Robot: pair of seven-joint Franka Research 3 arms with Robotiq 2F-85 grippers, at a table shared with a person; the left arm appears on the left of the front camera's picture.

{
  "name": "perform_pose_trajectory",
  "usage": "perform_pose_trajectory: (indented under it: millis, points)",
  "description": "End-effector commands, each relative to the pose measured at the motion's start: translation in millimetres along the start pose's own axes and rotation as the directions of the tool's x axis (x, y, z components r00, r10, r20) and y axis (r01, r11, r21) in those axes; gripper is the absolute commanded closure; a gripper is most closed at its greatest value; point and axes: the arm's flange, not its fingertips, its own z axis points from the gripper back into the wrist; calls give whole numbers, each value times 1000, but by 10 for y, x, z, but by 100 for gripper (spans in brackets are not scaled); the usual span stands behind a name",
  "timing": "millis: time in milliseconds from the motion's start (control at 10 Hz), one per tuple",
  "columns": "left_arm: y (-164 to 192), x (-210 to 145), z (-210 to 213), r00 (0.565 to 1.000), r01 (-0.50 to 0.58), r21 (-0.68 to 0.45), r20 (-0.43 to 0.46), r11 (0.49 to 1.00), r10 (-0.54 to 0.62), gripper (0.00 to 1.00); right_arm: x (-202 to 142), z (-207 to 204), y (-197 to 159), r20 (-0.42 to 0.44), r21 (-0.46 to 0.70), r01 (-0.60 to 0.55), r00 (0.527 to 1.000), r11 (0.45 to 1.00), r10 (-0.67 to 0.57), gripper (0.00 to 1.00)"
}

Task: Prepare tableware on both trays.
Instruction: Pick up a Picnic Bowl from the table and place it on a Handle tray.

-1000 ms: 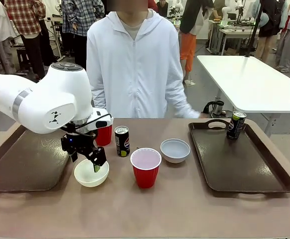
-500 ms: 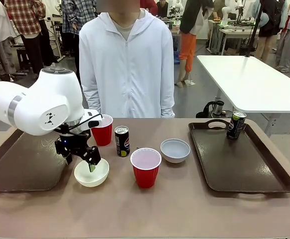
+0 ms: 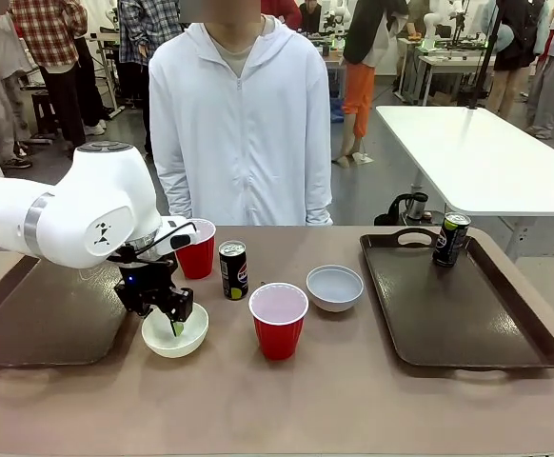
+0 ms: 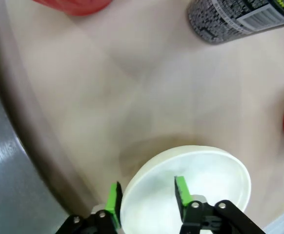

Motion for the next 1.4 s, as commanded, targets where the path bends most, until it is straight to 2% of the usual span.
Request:
perform_pose_trajectory:
  millis: [0, 200, 700, 1100, 1300]
  points:
    - [32, -18, 71, 1000, -10, -9, 9, 1000, 10, 80, -2, 2, -9, 0, 6, -1, 1000, 1000, 1, 0]
    - [45, -26, 100, 1000, -15, 1, 5, 1000, 15, 100, -2, 2, -9, 0, 6, -1, 1000, 1000, 1, 0]
    - [161, -73, 299, 999, -39, 8, -9, 999, 40, 100, -2, 2, -9, 0, 6, -1, 1000, 1000, 1, 0]
    - [333, -463, 1186, 997, -76, 12, 35, 997, 75, 100, -2, 2, -9, 0, 6, -1, 1000, 1000, 1, 0]
    - [542, -633, 1421, 995, -86, 30, 58, 996, 84, 100, -2, 2, -9, 0, 6, -1, 1000, 1000, 1, 0]
